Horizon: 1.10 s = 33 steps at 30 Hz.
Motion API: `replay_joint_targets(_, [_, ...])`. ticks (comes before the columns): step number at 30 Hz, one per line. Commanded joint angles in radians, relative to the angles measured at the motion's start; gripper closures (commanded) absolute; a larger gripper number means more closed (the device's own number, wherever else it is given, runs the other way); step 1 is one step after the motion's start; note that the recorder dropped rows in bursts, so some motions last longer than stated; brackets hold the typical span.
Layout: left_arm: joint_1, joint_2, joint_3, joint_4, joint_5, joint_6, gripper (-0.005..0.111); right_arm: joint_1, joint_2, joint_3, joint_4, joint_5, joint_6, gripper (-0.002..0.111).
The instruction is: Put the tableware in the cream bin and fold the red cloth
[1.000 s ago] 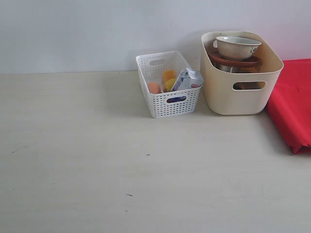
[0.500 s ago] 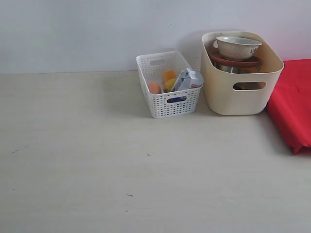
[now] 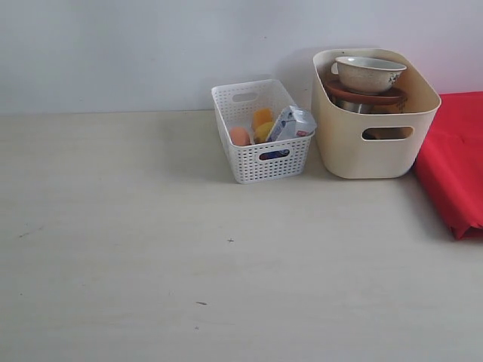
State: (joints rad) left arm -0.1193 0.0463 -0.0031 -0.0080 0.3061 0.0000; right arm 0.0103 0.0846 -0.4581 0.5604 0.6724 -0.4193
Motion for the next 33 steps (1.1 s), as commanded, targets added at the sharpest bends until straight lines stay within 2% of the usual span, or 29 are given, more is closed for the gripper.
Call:
replay_joint_targets(1, [0.004, -0.004, 0.003, -0.011, -0.002, -0.009, 0.107, 0.002, -0.007, 0.005, -0.01, -0.012, -0.001, 0.108])
replay_joint_targets(6, [0.004, -0.004, 0.003, -0.011, -0.002, -0.009, 0.107, 0.002, -0.007, 0.015, -0.032, -0.074, 0.002, 0.108])
replay_joint_targets(18, [0.004, -0.004, 0.003, -0.011, -0.002, -0.009, 0.107, 0.002, -0.007, 0.174, -0.028, -0.293, 0.002, 0.108])
replay_joint_targets(33, [0.004, -0.004, 0.003, -0.011, -0.002, -0.009, 0.107, 0.002, -0.007, 0.243, -0.098, -0.332, -0.005, 0.108])
